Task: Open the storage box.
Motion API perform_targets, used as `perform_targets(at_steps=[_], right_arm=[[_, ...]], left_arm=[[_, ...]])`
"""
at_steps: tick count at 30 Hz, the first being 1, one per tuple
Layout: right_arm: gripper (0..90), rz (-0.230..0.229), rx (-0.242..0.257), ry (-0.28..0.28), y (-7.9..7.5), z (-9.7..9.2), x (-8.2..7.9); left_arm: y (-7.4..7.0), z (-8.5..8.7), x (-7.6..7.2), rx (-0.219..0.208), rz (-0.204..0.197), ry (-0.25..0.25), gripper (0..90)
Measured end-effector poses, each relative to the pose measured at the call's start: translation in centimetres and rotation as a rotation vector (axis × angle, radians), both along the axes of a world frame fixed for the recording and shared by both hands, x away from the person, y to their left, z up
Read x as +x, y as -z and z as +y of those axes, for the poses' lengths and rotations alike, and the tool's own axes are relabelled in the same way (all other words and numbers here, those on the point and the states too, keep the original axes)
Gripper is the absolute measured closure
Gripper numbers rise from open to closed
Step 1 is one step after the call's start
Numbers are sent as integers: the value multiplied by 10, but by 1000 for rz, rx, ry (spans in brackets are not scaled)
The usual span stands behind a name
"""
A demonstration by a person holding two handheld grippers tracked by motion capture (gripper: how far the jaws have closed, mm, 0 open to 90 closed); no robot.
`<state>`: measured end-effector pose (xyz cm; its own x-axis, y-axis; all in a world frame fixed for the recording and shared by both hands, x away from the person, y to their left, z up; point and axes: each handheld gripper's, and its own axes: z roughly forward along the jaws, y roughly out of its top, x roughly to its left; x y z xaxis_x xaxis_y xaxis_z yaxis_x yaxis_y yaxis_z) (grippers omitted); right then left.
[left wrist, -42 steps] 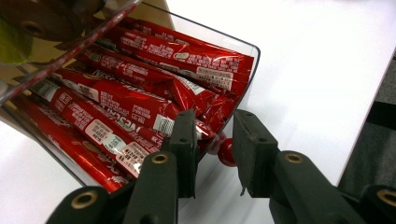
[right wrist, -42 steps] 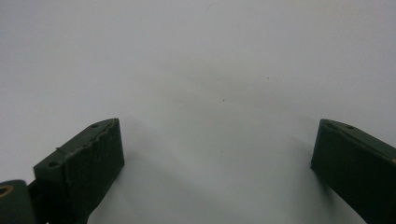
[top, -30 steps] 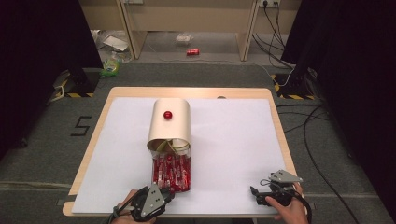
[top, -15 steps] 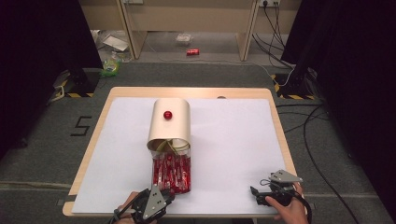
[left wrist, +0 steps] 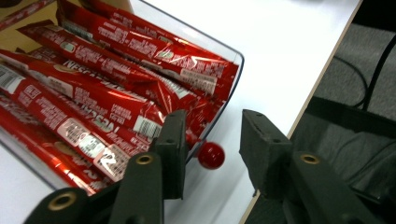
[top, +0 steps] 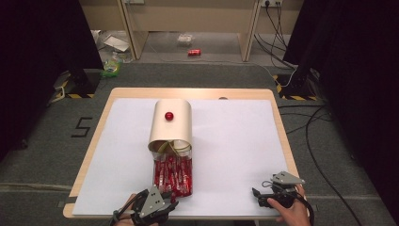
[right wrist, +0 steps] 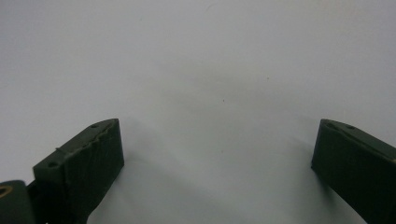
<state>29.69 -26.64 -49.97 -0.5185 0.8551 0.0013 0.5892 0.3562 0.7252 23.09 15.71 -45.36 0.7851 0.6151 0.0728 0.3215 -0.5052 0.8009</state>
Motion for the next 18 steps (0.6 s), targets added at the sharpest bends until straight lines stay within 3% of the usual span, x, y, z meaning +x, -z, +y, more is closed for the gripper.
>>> perform_targets(at_steps=[10, 18], right_arm=[[25, 2, 0, -1, 0, 0, 0], [23, 1, 1, 1, 0, 0, 0]], left_arm=[[-8, 4, 7, -74, 9, -63, 508], [-15, 4, 14, -114, -9, -126, 485]])
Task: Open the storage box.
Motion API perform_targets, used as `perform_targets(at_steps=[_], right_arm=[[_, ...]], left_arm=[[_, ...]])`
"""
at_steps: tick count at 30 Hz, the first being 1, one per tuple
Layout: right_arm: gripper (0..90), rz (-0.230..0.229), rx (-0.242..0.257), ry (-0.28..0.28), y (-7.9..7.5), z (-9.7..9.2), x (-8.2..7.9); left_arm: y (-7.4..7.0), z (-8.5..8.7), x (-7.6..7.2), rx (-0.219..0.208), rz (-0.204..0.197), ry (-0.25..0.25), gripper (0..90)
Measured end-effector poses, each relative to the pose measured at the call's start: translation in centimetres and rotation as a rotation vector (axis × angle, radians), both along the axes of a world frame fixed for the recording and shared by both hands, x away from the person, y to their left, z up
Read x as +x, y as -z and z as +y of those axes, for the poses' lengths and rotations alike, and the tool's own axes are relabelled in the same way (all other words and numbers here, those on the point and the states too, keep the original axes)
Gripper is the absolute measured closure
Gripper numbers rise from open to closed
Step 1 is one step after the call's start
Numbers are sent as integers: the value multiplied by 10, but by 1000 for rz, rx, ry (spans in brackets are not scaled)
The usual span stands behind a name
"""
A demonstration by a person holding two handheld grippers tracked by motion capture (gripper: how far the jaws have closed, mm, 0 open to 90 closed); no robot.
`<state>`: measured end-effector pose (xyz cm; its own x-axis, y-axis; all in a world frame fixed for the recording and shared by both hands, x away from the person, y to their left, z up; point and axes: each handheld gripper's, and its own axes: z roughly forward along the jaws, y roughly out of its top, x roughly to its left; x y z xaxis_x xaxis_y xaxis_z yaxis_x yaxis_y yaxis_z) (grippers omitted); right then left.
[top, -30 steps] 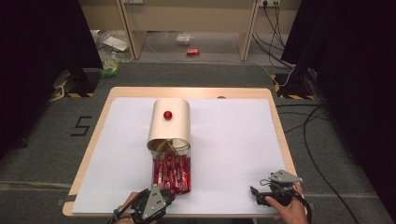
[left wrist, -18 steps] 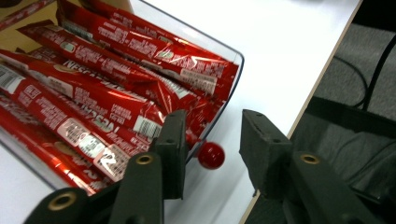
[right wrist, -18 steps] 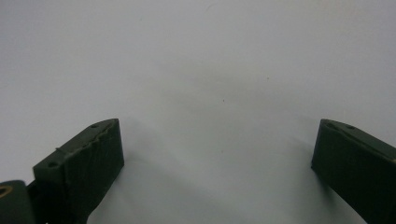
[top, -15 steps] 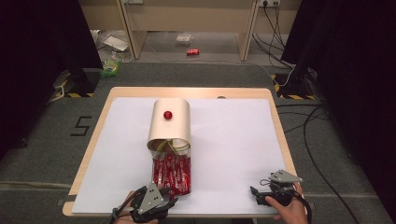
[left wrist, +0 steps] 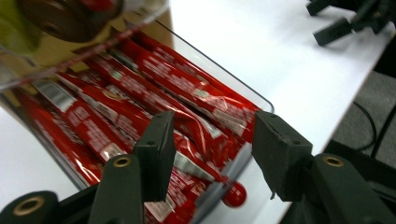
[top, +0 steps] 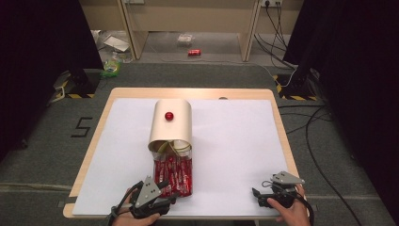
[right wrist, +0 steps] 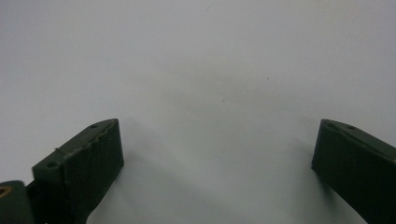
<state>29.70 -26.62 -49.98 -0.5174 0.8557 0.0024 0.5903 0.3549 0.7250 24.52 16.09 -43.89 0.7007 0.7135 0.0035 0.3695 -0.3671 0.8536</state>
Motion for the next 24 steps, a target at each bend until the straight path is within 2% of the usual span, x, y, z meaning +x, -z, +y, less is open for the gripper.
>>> perform_targets(at_steps=[2, 7, 16, 24], right_arm=[[23, -1, 0, -1, 0, 0, 0], [22, -1, 0, -2, 0, 0, 0], [18, -6, 4, -7, 1, -1, 0], [18, -8, 4, -7, 1, -1, 0]], left_arm=[[-1, 0, 6, -5, -9, -34, 485], [-3, -4, 12, -2, -22, -69, 482], [-6, -8, 24, 4, -27, -102, 483], [-4, -8, 28, -5, -22, -115, 498]])
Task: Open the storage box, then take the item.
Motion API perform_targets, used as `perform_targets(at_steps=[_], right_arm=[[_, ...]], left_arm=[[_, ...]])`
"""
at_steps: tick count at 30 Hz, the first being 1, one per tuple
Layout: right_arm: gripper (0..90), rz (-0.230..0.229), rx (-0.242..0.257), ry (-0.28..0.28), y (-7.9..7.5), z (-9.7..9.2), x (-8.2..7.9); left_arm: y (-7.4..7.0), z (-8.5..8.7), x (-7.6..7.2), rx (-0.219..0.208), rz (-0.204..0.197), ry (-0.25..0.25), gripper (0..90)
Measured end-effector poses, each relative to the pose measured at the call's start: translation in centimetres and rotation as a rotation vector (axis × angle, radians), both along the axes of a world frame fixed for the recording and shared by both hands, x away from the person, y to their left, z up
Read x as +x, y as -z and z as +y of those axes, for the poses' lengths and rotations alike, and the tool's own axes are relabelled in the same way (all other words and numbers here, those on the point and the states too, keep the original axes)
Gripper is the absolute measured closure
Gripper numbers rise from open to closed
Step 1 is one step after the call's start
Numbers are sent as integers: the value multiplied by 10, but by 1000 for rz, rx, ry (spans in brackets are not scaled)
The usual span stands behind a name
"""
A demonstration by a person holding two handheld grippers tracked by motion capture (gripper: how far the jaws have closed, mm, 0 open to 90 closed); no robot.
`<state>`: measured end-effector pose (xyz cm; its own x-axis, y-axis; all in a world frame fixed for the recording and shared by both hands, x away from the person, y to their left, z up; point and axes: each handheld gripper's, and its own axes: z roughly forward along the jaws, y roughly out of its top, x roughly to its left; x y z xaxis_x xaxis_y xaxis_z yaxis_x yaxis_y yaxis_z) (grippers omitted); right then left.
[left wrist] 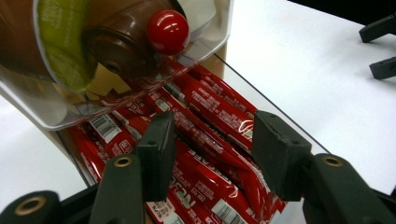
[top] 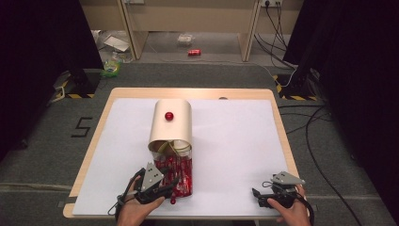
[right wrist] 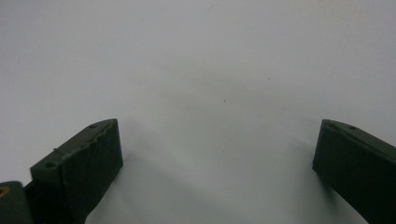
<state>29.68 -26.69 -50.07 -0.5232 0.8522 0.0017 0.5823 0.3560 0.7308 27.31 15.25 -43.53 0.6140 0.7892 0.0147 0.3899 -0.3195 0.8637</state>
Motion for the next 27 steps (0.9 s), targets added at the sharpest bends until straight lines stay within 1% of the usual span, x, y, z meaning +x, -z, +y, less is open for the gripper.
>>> perform_targets(at_steps=[1, 2, 5, 8, 12, 19, 21, 24, 27], right_arm=[[18, 0, 1, 0, 0, 0, 0], [18, 0, 2, 1, 0, 0, 0], [18, -1, 0, -1, 0, 0, 0], [17, 0, 2, -1, 0, 0, 0], [17, -1, 2, -1, 0, 0, 0], [17, 1, 1, -1, 0, 0, 0], [17, 2, 1, 1, 0, 0, 0], [17, 1, 1, 0, 0, 0, 0], [17, -1, 2, -1, 0, 0, 0]], left_arm=[[0, 0, 1, 10, -5, -6, 501], [0, 0, 1, 12, -5, -11, 506], [0, -1, 3, 14, -4, -12, 525], [2, -4, 5, 26, -3, -9, 541], [5, -7, 7, 24, 6, -11, 558], [6, -9, 11, 20, 7, -21, 570], [7, -10, 13, 31, 5, -27, 569], [8, -12, 15, 37, 9, -35, 559], [9, -13, 17, 68, 10, -48, 567]])
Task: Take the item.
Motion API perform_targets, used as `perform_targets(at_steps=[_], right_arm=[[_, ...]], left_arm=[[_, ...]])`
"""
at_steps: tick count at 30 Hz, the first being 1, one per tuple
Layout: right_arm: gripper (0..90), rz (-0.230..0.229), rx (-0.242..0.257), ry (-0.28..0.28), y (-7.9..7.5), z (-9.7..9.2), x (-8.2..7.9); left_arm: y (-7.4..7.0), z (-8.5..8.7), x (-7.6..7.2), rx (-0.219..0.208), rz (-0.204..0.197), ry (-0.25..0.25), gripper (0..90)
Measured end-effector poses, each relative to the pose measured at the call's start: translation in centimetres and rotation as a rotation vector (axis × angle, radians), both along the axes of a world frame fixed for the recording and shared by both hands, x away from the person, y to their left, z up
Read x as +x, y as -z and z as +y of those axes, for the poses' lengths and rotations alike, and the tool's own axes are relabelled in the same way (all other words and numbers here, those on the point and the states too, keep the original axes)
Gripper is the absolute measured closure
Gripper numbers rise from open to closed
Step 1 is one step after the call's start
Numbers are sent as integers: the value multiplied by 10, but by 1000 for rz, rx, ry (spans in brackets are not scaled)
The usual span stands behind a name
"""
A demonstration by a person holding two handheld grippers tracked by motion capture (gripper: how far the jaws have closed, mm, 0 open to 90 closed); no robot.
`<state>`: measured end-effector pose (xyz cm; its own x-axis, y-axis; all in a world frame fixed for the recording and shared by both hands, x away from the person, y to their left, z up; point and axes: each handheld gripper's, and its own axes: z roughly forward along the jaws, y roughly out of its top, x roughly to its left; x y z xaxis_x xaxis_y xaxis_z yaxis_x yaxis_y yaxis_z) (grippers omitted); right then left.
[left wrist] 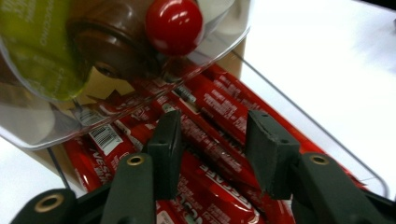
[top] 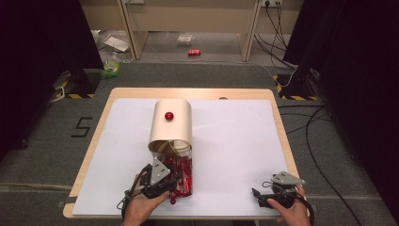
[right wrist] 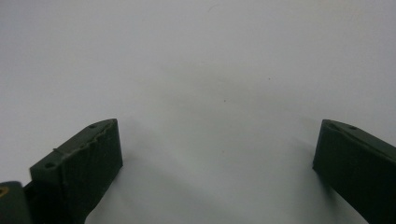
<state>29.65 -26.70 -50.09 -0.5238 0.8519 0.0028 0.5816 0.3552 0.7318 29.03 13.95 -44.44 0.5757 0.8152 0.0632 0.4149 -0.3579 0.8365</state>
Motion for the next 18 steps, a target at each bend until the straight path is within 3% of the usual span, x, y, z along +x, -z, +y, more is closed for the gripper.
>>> perform_targets(at_steps=[3, 7, 13, 15, 18], right_arm=[[16, 0, 1, 0, 0, 0, 0], [16, 1, 1, 0, 0, 0, 0], [16, 2, 1, 1, 0, 0, 0], [16, 2, -2, 0, 0, 0, 0], [16, 2, -2, 1, 0, 0, 0]], left_arm=[[0, -1, 0, 12, 0, -2, 576], [6, -9, 0, 43, 30, 16, 581], [8, -11, 4, 41, 37, 14, 588], [9, -13, 2, 68, 26, 17, 622], [9, -9, 2, 67, 9, 10, 735]])
